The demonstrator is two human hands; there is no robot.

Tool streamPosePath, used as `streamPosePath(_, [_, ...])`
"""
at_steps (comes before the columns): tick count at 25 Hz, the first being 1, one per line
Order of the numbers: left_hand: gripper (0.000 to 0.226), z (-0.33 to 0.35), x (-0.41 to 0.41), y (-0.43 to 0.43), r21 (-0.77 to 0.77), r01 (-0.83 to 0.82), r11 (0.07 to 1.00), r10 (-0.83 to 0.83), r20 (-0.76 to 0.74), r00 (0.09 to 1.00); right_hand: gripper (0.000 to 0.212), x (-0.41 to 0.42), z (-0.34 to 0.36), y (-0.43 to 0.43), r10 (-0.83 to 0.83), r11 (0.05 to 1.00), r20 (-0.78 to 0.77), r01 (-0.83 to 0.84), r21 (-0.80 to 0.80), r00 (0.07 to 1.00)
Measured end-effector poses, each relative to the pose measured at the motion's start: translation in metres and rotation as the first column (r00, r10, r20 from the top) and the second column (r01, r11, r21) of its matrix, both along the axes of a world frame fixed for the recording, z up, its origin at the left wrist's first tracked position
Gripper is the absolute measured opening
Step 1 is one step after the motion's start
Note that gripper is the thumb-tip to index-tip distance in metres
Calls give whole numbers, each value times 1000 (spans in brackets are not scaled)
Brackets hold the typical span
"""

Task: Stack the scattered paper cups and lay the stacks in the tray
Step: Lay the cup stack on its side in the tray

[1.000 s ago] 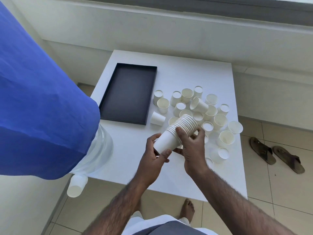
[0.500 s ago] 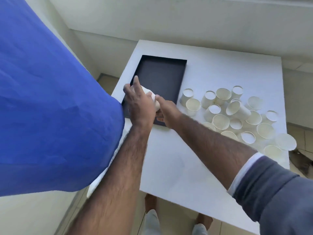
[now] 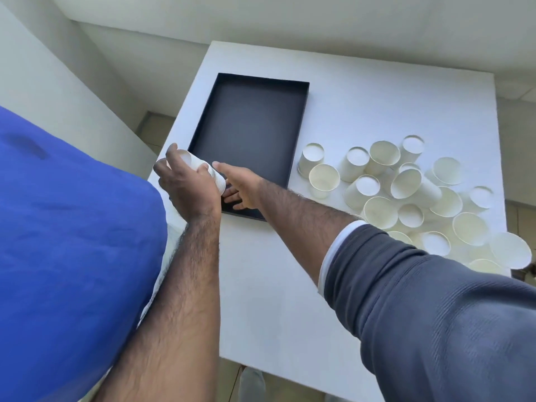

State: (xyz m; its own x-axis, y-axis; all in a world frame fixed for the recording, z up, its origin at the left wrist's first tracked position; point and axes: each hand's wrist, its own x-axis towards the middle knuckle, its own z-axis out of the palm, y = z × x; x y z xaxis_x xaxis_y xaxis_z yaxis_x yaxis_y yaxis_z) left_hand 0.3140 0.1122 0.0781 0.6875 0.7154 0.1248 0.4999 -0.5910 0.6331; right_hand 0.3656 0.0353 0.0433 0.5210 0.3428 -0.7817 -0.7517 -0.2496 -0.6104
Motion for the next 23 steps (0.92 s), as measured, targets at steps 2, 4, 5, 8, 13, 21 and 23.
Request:
streamPosePath(2, [68, -7, 7, 5, -15, -13, 1000, 13, 13, 1000, 66, 6, -4, 10, 8, 1000, -1, -8, -5, 1000])
streamPosePath(4, [73, -13, 9, 10, -48, -41, 998, 43, 42, 998, 72, 9, -9, 16, 25, 1000, 4, -25, -6, 1000])
streamPosePath(5, [76, -17, 10, 14, -89, -60, 994, 65, 58, 996, 74, 9, -9, 18, 30, 1000, 10, -29, -7, 1000])
streamPosePath(8, [84, -30, 9, 22, -327, -116, 938, 164, 123, 979, 74, 12, -11, 20, 29, 999, 69, -26, -40, 997])
streamPosePath(13, [81, -48, 10, 32, -513, -126, 849, 224, 133, 966, 52, 17, -10, 29, 100, 995, 160, -93, -48, 982])
streamPosePath(21, [77, -62, -9, 27, -564, -157, 811, 233, 65, 970, 23, 2, 1, 17, 111, 992, 179, -119, 37, 978])
streamPosePath(23, [72, -62, -17, 21, -550, -182, 815, 243, 39, 969, 36, -12, 9, 2, 91, 995, 229, -96, 10, 969])
